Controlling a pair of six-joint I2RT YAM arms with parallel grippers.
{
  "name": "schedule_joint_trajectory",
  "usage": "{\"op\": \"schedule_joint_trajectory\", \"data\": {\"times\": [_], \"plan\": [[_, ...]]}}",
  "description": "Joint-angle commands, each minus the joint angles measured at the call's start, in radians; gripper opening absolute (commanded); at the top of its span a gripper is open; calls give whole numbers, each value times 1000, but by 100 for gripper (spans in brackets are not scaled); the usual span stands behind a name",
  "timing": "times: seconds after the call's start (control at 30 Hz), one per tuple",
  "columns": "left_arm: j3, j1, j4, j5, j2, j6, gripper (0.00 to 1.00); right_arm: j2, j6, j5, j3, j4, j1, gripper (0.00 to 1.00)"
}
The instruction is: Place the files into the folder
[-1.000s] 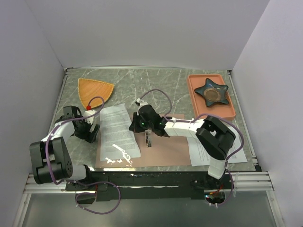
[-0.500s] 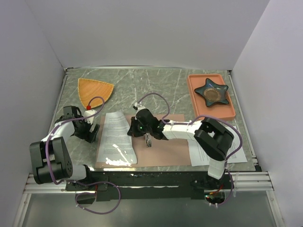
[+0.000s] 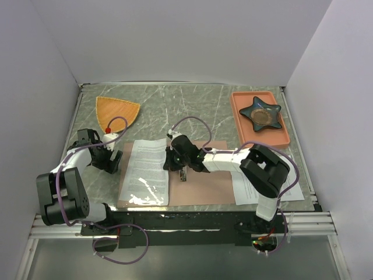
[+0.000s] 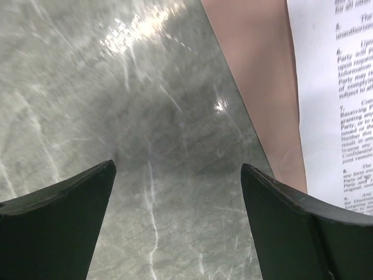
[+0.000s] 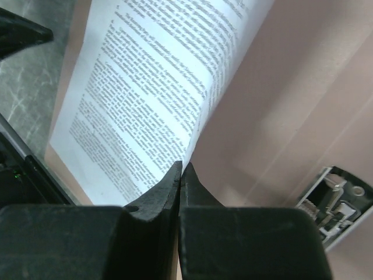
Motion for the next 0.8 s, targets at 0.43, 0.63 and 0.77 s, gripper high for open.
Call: {"op": "schedule_joint_trajectory", "data": {"times": [0.43, 0.63, 0.77], "plan": [[69, -33, 35, 38, 52, -59, 96, -21, -110, -98, 100, -74, -49, 0], [68, -41, 44, 29, 62, -61, 96, 5, -124, -152, 117, -80, -59, 0], [63, -40, 46, 23, 62, -58, 96, 43, -101, -181, 134, -54, -56, 0]]}}
